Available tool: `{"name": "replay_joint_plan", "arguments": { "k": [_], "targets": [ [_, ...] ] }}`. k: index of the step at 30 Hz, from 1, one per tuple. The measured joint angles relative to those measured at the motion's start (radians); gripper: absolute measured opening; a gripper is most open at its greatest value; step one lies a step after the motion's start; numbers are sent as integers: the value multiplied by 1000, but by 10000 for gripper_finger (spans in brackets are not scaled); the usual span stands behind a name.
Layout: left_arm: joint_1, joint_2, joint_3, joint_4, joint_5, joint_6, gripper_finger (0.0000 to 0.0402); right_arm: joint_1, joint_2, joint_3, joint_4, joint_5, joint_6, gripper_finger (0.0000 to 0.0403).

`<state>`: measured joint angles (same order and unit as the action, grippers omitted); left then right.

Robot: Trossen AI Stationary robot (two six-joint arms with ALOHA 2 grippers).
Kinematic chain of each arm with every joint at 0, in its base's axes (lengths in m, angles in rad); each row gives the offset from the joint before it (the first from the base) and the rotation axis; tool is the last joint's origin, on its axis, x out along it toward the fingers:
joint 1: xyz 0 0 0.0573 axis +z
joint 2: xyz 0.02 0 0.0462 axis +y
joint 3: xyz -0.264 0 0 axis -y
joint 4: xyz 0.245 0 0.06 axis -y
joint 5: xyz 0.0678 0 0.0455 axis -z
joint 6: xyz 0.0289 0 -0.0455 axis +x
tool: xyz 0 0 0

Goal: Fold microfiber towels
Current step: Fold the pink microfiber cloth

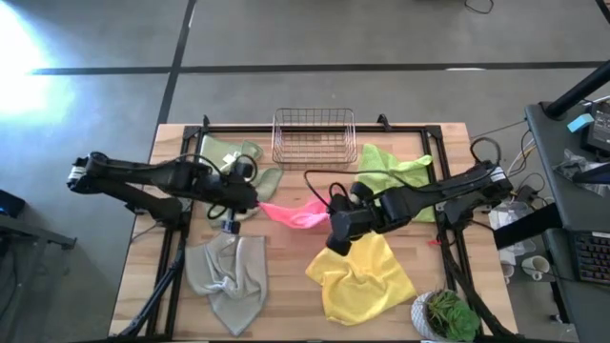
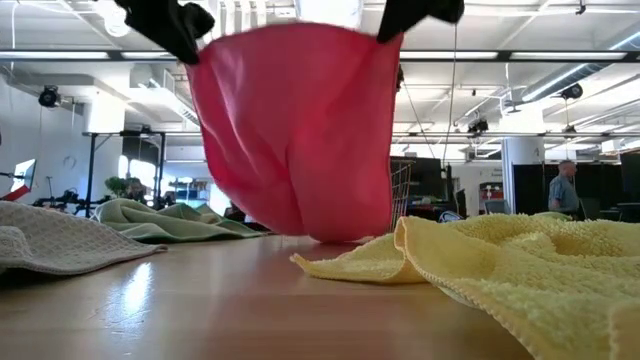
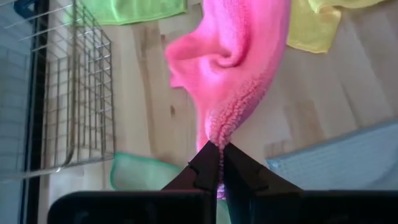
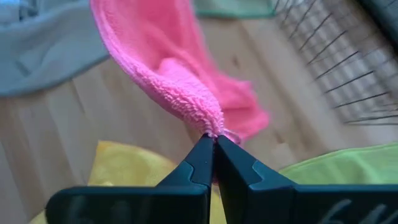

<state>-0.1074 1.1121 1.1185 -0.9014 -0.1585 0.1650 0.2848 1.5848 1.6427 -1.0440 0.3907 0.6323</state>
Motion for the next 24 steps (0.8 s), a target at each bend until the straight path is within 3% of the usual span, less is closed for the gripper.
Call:
{"name": "replay_joint_plan", "arguments": {
  "k": [10,16,20,24],
  "targets": [
    [0,50,222,-173,-7,-2,0,1,0,227,-147,144,-54,8],
    [1,62,303,-186,-197,-1,0,1,0,343,-227,290,-65,8],
    [1,67,330,-195,-203,-4,0,1,0,379,-239,315,-75,8],
    [1,67,343,-197,-160,-90,0,1,0,381,-246,260,-58,8]
  ]
}}
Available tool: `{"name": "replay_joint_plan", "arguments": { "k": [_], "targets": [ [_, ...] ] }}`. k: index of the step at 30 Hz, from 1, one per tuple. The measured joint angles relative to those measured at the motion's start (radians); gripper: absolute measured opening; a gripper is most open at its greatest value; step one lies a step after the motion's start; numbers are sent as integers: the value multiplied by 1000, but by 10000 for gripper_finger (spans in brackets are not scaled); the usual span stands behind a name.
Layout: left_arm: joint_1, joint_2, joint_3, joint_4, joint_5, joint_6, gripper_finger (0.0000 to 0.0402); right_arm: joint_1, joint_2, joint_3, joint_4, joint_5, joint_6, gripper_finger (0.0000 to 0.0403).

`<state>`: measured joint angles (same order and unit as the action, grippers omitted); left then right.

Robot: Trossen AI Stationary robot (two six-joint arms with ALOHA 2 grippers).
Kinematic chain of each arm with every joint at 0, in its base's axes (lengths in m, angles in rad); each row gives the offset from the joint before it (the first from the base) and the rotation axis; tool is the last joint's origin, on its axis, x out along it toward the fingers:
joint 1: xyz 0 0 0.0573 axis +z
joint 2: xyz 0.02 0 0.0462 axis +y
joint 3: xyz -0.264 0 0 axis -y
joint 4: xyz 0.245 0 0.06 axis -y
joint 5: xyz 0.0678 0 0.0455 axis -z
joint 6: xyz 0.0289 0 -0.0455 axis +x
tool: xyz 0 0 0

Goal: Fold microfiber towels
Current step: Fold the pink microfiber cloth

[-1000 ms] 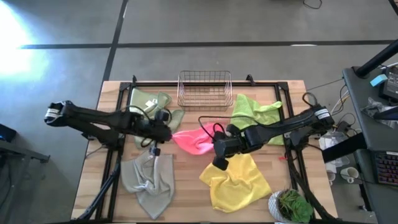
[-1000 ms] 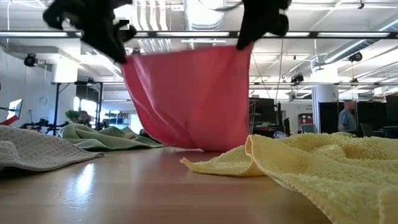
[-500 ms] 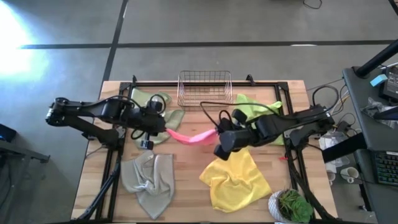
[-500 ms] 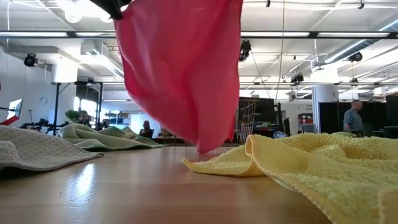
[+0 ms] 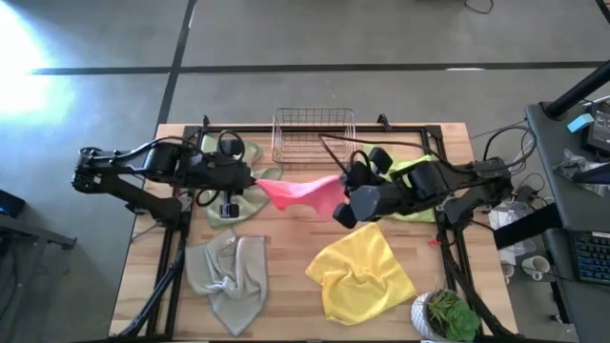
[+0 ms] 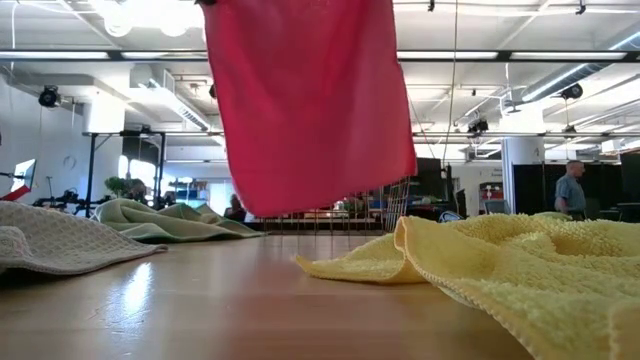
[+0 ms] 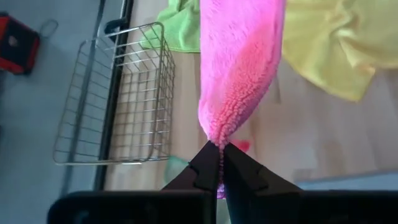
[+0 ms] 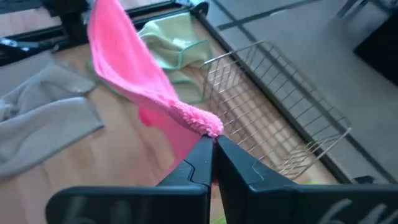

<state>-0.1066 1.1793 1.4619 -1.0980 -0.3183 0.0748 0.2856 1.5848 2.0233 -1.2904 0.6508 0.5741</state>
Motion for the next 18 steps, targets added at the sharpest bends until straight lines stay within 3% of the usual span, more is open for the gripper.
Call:
{"name": "replay_joint_plan", "arguments": {
  "k": [9,13,18],
  "targets": [
    [0,0,4,-3,51,-97,0,33,3,-51,-24,-109,55,8],
    [0,12,4,-2,38,-89,0,33,3,-71,-45,-79,56,8],
    [2,51,4,0,-69,-13,0,11,3,-120,-47,12,28,8]
  ]
}}
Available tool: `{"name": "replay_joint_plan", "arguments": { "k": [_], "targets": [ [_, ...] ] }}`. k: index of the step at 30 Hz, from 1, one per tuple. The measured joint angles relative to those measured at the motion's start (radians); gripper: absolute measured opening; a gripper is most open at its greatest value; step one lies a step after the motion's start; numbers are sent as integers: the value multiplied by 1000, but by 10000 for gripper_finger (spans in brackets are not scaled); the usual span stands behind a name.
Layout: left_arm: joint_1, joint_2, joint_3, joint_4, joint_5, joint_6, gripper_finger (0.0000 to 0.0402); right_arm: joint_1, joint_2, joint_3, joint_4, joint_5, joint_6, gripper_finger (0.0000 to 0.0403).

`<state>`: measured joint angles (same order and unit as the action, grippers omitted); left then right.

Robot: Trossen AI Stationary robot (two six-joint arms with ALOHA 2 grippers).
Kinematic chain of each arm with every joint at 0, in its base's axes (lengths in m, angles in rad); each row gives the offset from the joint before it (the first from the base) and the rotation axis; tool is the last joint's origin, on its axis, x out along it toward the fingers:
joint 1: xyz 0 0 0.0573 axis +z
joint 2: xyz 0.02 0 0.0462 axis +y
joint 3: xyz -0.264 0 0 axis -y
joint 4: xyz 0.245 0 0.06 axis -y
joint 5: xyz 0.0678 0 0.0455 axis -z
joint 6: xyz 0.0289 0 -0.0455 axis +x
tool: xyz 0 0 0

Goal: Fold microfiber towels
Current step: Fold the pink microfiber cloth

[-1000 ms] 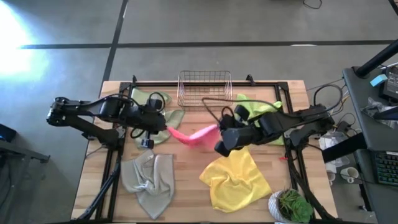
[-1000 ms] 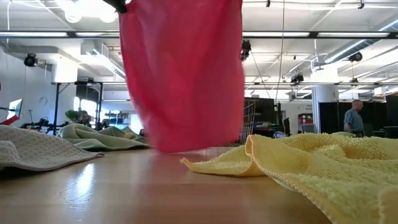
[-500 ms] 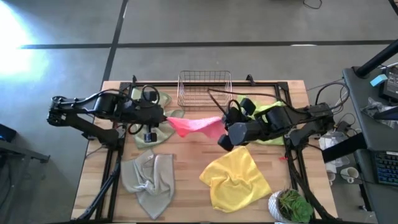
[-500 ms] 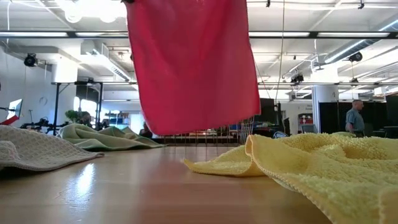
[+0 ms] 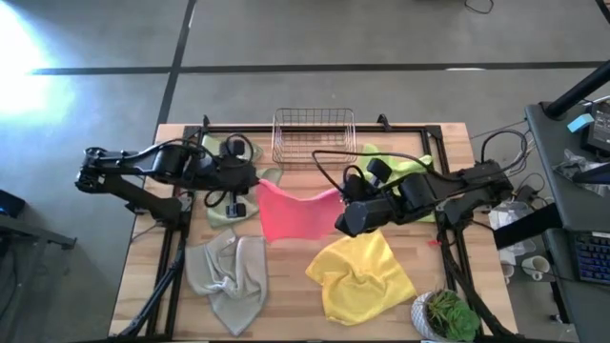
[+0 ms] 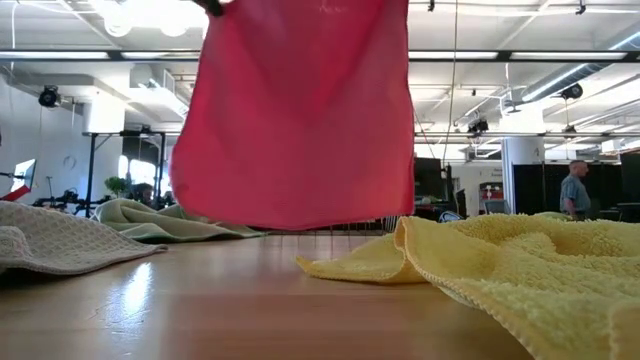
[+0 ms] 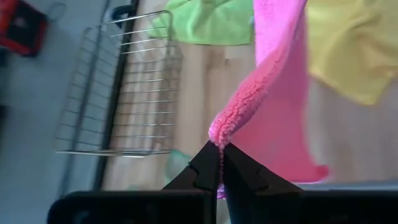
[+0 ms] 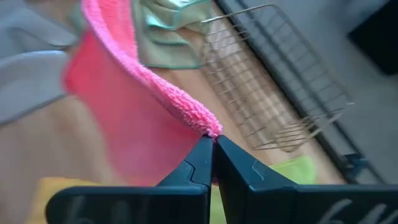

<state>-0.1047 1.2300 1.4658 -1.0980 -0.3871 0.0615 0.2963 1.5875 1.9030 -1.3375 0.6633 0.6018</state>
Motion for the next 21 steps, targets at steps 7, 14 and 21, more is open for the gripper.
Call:
{"name": "replay_joint_plan", "arguments": {
  "k": [7,14,21],
  "targets": [
    [38,76,0,27,-289,176,0,-49,0,-36,5,192,-129,8],
    [72,110,4,23,-295,162,0,-57,-1,-58,18,206,-254,8],
    [29,123,-54,9,125,-142,0,-21,1,-168,81,-118,-101,8]
  ]
}}
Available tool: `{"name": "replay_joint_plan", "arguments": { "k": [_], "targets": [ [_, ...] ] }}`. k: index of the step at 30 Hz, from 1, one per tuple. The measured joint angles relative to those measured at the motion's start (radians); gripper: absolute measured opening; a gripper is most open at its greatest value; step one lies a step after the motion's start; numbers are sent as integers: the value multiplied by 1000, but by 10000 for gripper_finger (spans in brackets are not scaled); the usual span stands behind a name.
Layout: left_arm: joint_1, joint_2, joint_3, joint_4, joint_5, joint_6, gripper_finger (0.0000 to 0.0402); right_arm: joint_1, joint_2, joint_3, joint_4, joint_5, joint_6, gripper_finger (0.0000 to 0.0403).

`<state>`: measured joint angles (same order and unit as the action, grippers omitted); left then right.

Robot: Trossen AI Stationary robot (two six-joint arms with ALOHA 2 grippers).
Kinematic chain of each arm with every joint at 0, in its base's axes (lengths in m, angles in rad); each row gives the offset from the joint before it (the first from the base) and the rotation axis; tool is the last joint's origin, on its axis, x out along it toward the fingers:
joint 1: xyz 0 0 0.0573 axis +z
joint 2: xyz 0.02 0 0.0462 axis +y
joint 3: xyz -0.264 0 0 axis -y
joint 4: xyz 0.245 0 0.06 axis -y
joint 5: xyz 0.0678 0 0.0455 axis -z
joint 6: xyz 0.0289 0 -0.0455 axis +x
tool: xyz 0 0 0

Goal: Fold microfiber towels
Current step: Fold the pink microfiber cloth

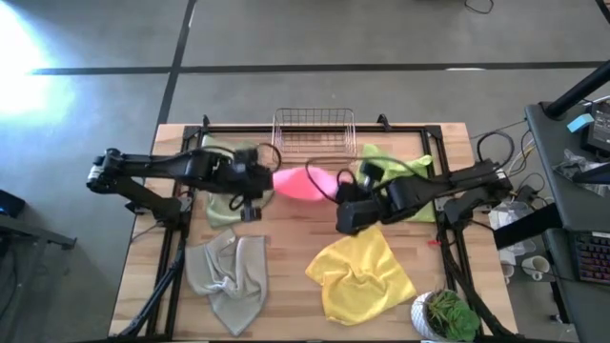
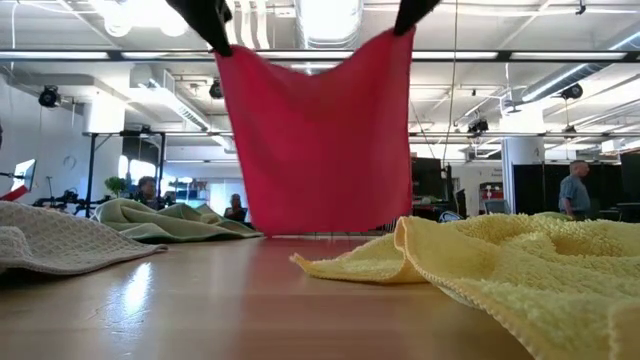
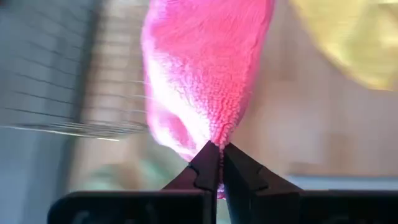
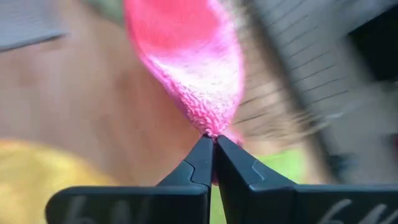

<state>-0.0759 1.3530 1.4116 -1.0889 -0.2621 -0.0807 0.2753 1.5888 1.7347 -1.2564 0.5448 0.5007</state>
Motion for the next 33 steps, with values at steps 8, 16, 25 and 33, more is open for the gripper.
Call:
{"name": "replay_joint_plan", "arguments": {
  "k": [8,16,25,33],
  "targets": [
    [-80,16,-169,52,121,-139,0,79,3,-204,249,-261,225,8],
    [-94,39,-305,158,205,-206,0,114,4,-330,358,-316,429,8],
    [-62,125,-356,322,120,-258,0,76,31,-442,370,-251,554,8],
    [-19,253,-357,330,29,-306,0,10,62,-492,381,-209,581,8]
  ]
}}
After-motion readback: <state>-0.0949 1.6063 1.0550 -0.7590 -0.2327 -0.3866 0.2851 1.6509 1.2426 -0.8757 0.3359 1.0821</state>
